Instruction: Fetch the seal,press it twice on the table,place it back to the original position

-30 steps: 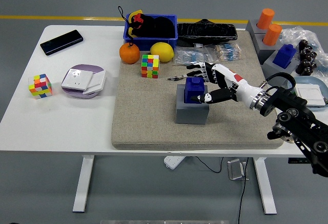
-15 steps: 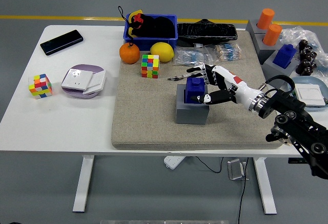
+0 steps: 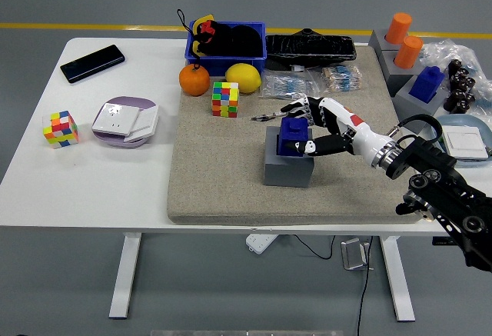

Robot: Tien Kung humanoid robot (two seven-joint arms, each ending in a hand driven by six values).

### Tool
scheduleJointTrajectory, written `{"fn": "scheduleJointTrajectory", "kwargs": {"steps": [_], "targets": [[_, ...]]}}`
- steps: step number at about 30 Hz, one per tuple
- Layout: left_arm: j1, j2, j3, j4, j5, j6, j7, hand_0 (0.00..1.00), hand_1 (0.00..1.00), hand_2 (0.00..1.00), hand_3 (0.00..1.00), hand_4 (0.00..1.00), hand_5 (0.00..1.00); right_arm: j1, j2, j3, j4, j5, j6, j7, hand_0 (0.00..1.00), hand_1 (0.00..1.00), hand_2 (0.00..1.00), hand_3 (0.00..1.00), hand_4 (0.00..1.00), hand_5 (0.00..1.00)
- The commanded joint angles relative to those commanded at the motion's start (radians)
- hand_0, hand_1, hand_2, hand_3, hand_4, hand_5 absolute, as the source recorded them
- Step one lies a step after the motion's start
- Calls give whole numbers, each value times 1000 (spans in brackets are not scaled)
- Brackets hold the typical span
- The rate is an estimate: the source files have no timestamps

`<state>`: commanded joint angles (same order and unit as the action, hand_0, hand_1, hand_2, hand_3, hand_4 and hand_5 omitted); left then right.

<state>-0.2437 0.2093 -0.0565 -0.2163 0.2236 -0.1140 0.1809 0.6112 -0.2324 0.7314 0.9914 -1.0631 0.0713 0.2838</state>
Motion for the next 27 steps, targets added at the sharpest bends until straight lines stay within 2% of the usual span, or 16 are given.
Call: {"fn": "scheduleJointTrajectory", "kwargs": {"steps": [1, 17, 27], "targets": [[0, 0, 0, 0, 0, 0, 0, 724, 696, 684, 755, 711, 243, 0, 0, -1, 0, 1, -3, 2, 581, 470, 482, 529, 793, 2], [-1, -1, -2, 1, -5, 0, 2, 724, 695, 684, 756, 711, 243, 5, -8, 1, 18, 9, -3, -11, 584, 468, 479, 529, 800, 2], [2, 2, -11, 3, -6, 1, 2, 724, 695, 684, 756, 712, 244, 23, -59, 55, 85, -4, 29, -43, 590, 472, 485, 531, 769, 2]]}}
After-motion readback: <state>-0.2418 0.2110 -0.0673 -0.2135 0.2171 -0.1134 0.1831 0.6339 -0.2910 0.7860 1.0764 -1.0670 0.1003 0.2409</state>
